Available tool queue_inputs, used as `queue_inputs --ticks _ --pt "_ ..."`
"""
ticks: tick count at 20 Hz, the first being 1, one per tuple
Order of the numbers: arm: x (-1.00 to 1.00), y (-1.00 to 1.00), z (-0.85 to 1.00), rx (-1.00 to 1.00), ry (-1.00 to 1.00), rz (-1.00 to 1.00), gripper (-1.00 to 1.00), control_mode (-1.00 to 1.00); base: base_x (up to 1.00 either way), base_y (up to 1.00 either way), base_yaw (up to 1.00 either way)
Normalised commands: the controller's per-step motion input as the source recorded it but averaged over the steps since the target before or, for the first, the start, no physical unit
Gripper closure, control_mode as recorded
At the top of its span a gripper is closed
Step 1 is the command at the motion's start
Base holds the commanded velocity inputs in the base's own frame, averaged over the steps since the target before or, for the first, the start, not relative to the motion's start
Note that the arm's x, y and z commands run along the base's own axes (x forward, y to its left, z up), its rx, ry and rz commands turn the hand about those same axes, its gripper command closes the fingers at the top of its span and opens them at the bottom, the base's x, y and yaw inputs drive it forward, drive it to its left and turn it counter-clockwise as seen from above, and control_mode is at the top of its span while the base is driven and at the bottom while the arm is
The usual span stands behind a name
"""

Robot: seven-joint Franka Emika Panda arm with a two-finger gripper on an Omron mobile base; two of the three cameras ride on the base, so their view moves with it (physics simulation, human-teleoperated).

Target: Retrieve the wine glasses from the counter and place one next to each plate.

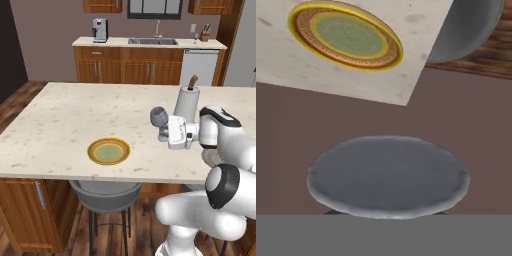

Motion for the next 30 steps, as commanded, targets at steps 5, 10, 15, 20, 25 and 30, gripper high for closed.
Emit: queue_inputs --ticks 5,10,15,20,25,30 --pt "0.25 0.03 -0.29 -0.03 0.01 0.0 1.0 -1.0 0.0 0.0 0.0" --pt "0.29 0.04 -0.35 0.0 0.05 0.0 1.0 -1.0 0.0 0.0 0.0" --pt "0.4 0.03 -0.29 0.0 0.02 0.0 1.0 -1.0 0.0 0.0 0.0" --pt "0.33 0.11 -0.23 0.0 0.0 0.0 1.0 -1.0 0.0 0.0 0.0" --pt "0.19 0.27 -0.24 0.0 0.0 0.0 1.0 -1.0 0.0 0.0 0.0" --pt "0.14 0.22 -0.16 -0.01 0.0 0.0 1.0 -1.0 0.0 0.0 0.0"
